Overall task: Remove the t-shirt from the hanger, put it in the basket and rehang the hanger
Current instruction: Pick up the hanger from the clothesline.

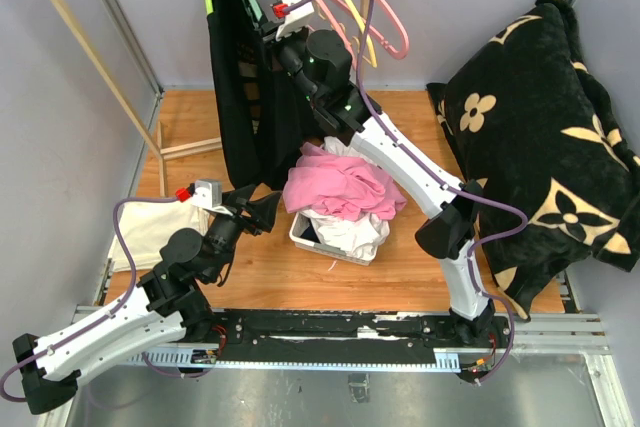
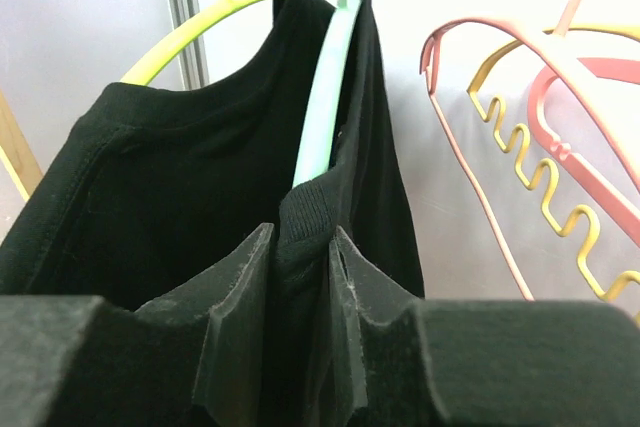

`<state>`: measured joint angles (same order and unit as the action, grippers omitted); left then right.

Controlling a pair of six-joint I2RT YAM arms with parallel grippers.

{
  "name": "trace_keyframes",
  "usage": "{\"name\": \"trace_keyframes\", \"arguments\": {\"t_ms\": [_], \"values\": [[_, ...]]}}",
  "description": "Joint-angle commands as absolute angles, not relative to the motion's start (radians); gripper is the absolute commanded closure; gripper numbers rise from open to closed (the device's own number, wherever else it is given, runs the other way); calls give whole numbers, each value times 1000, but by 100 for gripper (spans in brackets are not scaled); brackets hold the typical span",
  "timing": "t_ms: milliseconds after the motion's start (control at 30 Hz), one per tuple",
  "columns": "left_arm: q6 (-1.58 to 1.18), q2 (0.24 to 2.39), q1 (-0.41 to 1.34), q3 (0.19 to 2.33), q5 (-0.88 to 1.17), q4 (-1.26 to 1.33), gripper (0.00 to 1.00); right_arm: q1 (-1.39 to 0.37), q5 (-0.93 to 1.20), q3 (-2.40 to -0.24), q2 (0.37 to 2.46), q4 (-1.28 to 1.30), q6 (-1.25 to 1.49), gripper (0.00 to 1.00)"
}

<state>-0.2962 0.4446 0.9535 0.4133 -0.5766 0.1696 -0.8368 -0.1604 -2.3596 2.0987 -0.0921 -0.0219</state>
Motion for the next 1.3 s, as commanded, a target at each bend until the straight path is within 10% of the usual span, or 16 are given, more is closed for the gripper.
{"name": "trace_keyframes", "arguments": {"t_ms": [0,233,1267], "values": [[-291,432,962,428,-602,167,30,-831,-171,-2397,2116,-96,-19,77],[-292,431,962,428,-601,169,30,-831,-179,-2377,2101,-118,-24,99],[-269,508,961,507,-559,205,30,-833,-165,-2050,1856,-650,-104,99]]}}
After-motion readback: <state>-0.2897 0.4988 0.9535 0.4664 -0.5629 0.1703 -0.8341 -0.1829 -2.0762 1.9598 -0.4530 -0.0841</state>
